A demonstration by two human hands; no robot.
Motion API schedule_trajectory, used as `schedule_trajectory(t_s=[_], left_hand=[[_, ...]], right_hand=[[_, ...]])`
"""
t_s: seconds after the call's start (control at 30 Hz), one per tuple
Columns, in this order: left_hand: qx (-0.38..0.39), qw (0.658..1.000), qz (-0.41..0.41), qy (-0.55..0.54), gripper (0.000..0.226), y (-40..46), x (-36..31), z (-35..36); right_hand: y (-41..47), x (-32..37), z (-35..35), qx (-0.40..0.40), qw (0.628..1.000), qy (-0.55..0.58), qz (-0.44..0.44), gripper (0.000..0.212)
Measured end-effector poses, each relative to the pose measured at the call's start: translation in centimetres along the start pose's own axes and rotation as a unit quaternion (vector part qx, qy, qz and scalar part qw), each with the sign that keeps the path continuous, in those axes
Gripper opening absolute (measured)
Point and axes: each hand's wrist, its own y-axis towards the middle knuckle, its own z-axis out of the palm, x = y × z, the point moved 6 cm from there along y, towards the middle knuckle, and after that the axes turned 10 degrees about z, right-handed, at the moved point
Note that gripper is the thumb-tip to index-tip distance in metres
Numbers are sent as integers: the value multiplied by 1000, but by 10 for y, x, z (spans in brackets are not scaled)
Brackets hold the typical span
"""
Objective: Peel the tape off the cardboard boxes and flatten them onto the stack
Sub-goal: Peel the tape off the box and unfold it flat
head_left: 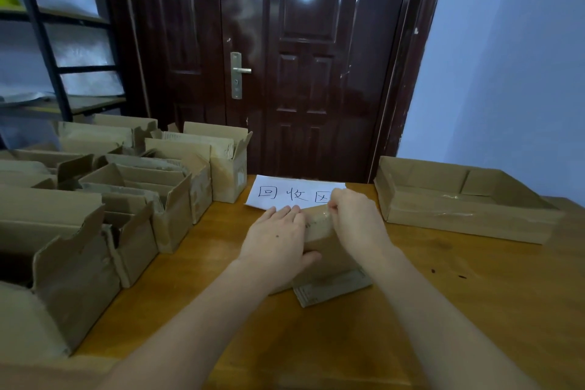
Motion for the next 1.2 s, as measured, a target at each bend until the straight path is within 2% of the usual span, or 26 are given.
schedule_trajectory(t_s=[0.1, 0.17, 0.23, 0.3, 0.37, 0.47, 0.6, 0.7, 0.8, 0.9, 0.97, 1.03, 1.07, 1.13, 1.2], left_hand=[[2, 1000, -5, 7, 72, 5, -2, -4], [0, 1000, -10, 4, 67, 7, -3, -7], [-3, 1000, -13, -3, 65, 6, -3, -8], [-12, 1000, -14, -11, 63, 5, -3, -7], [-19, 1000, -12, -21, 65, 3, -3, -7], [-16, 1000, -10, -19, 73, 3, -3, -4], [-7, 1000, -13, -23, 74, 5, -1, -1], [-14, 999, -14, -33, 72, 3, 1, -3], [-17, 999, -19, -38, 71, 4, 2, -2], [-10, 999, -23, -41, 77, 4, 2, 2], [-10, 999, -25, -44, 79, 4, 2, 3], [-12, 998, -25, -47, 80, 4, 3, 4], [-13, 998, -25, -50, 81, 4, 3, 5], [-12, 998, -28, -57, 83, 3, 4, 6], [-12, 998, -32, -61, 84, 3, 4, 8]], right_hand=[[-3, 13, 13, 75, 994, -42, -70, 10], [-8, 15, 14, 93, 991, 9, -99, 16], [-10, 6, 7, 76, 985, 151, -29, 21], [-11, -4, 6, 58, 976, 206, 30, 26], [-11, -8, 12, 74, 985, 147, 58, 31], [-13, -3, 14, 81, 987, 115, 71, 18], [-12, 9, 10, 22, 999, 27, 26, 21], [-2, 2, -2, -11, 999, -42, 12, 11], [0, -1, -2, 18, 997, -79, -8, 13], [-6, 0, 7, 58, 997, -1, -40, 27], [-8, -5, 6, 60, 993, 99, -14, 31], [-10, -12, 4, 46, 978, 203, 34, 20], [-11, -15, 4, 38, 973, 220, 59, 30], [-12, -19, 7, 25, 978, 182, 95, 40], [-13, -17, 8, 18, 987, 121, 106, 28]])
